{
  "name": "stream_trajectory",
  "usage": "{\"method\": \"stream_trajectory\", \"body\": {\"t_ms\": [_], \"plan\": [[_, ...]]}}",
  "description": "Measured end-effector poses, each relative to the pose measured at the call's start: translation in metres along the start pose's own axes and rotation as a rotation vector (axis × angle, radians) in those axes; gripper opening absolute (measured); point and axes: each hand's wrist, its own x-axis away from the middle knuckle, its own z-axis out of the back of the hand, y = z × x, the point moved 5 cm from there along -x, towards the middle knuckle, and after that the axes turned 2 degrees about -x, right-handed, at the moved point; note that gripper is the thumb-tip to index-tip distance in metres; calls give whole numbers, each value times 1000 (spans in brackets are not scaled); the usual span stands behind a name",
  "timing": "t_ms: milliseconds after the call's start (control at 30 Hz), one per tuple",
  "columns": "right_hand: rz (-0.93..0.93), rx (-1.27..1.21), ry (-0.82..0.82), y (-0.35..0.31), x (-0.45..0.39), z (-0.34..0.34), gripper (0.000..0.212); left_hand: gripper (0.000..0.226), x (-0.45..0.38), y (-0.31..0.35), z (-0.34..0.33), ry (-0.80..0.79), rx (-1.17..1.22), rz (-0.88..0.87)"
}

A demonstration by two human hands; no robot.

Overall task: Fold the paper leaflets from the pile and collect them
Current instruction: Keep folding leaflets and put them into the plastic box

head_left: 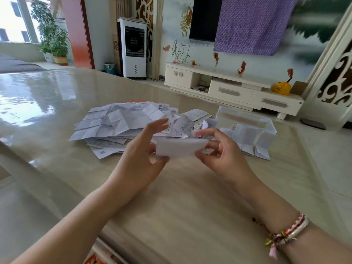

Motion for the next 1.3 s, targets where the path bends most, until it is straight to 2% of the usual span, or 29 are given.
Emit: {"method": "stream_trajectory", "body": {"t_ms": [67,133,200,300,367,500,667,733,900,1067,1300], "plan": [[103,200,-17,-1,0,3,24,73,0,-2,1,-31,-34,-16],[155,370,-42,0,1,2,22,60,1,-4,1,-90,-51,-21],[171,439,-89,0,1,0,20,38,3,-5,-2,-168,-92,-43],[87,438,-241,3,5,-5,13,12,5,-11,-8,-245,-171,-69],[4,398,-279,9,5,-6,4,14,5,-17,-10,-266,-204,-64],[-33,392,-200,18,0,-4,4,12,2,-24,-11,-265,-251,-20],[30,558,-183,22,-1,-9,27,40,2,-28,-13,-245,-397,-42],[62,566,-188,20,0,-9,33,40,2,-27,-13,-249,-445,-54],[69,518,-312,13,4,-10,36,27,4,-25,-15,-294,-460,-116],[118,541,-344,5,6,-9,34,25,5,-22,-14,-262,-495,-147],[216,731,-467,0,11,-10,33,37,6,-18,-13,-221,-502,-119]]}}
